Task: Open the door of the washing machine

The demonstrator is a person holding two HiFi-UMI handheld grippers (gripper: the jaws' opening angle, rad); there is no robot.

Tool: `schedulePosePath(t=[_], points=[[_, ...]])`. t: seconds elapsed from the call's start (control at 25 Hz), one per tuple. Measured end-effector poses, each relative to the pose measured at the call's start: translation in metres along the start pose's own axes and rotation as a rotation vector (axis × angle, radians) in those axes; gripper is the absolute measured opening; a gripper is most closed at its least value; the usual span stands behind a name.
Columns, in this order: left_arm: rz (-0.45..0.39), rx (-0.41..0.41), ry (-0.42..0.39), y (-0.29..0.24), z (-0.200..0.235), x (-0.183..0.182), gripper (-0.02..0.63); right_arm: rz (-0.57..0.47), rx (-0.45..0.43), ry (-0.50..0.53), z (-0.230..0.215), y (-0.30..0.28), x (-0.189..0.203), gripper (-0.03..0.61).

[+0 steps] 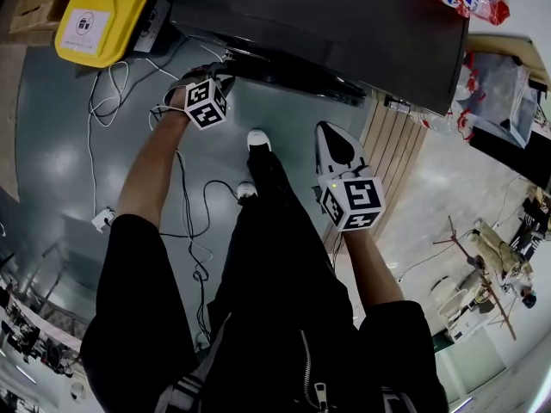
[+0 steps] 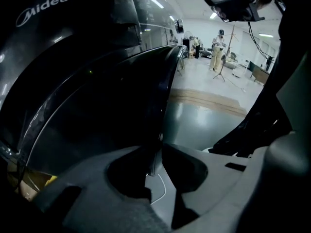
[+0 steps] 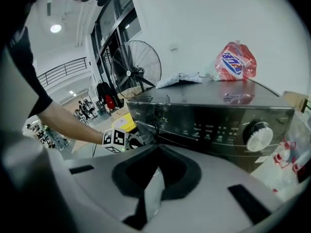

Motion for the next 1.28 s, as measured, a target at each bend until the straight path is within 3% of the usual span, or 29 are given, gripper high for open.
schedulePosePath(t=[0.16, 0.44, 0.92, 1.08, 1.28], points=[[-0.002, 0.021, -0.003, 0.005, -0.017, 0.006, 0.075, -0.006, 0.007, -0.009, 0.002, 0.007, 0.004, 0.003], [-0.013, 0.006, 0.089, 0.017, -0.057, 0.016, 0.072, -0.041, 0.024, -0.01, 0.009, 0.027, 0.008, 0.003], [-0.038, 0.01, 0.293, 0.041, -0.193, 0.018, 0.061, -0.122, 0.056, -0.004, 0.047, 0.113, 0.054, 0.003], [-0.041, -0.013, 0.375, 0.046, -0.235, 0.014, 0.058, -0.135, 0.098, -0.007, 0.057, 0.155, 0.08, 0.003], [-0.05, 0.019, 0.436, 0.047, -0.286, 0.0, 0.057, -0.125, 0.166, -0.034, 0.053, 0.21, 0.113, 0.003]])
Point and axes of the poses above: the fingertips, and each gripper's own axes: y backward along the fingers, z to its left, x out of its underside, the point moved 3 cm from there along y, backward along the fingers, and after that the axes turned 1 degree about -x, right-handed, at the moved point
